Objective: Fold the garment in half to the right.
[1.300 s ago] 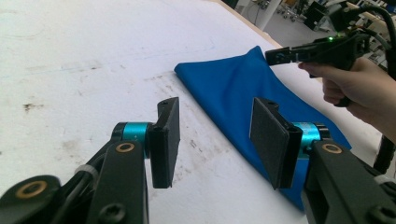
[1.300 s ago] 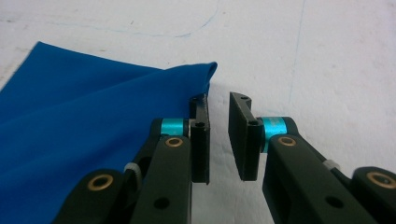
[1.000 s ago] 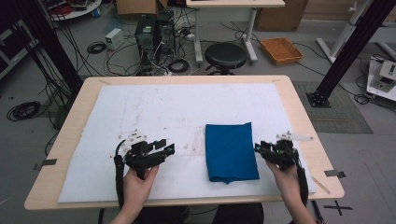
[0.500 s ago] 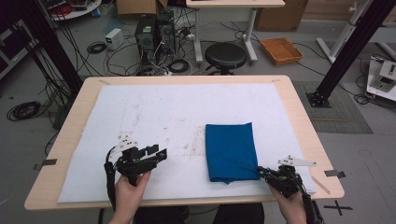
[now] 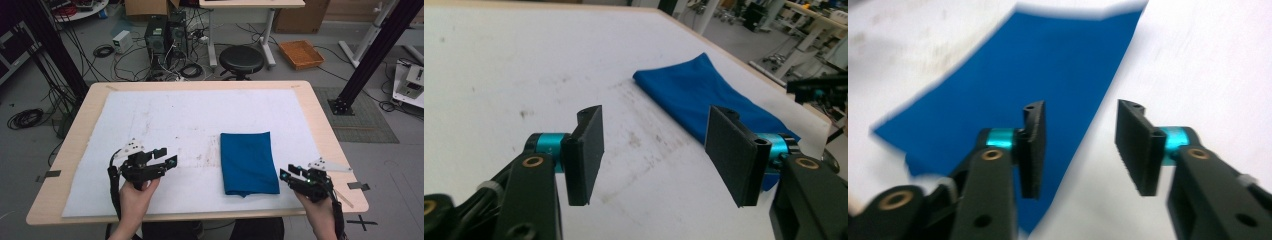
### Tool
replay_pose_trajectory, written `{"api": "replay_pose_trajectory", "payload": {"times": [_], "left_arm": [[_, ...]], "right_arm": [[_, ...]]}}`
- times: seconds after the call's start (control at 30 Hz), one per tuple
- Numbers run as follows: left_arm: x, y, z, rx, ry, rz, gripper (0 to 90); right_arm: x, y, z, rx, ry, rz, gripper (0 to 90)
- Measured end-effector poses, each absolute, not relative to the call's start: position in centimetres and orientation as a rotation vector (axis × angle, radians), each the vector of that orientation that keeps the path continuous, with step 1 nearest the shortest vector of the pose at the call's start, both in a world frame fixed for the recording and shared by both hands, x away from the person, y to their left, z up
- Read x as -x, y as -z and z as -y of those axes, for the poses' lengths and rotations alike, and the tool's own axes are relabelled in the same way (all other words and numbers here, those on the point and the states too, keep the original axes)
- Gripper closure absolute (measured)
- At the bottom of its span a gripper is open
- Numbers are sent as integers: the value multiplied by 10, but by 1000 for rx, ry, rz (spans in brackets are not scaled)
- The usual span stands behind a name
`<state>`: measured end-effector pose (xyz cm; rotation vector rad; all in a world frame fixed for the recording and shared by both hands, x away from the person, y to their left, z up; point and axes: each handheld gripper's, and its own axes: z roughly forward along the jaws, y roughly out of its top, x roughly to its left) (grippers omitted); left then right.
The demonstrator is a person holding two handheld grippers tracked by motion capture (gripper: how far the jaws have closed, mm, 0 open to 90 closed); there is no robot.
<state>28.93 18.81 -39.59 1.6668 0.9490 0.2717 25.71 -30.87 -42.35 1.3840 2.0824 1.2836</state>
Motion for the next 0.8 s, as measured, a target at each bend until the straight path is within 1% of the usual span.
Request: {"api": "replay_pose_trajectory", "payload": {"times": [0.03,0.13,0.27,0.37,0.5,0.57,0.8], "left_arm": [[-291,392,-190,-1665,-292,-929,406],[-298,377,-194,-1685,-384,-876,406],[-311,356,-198,-1688,-480,-841,406],[-318,348,-202,-1687,-516,-827,406],[-318,349,-208,-1669,-565,-827,402],[-317,353,-212,-1681,-570,-837,375],[-316,365,-217,-1691,-556,-855,357]], "right_arm": [[-263,416,312,-1356,-1302,-2052,501],[-279,398,316,-1321,-1325,-2011,431],[-306,378,320,-1278,-1340,-1991,374],[-322,367,321,-1263,-1360,-1978,344],[-330,369,325,-1277,-1360,-1959,327],[-329,373,328,-1272,-1350,-1956,316],[-327,378,341,-1296,-1349,-1951,284]]}}
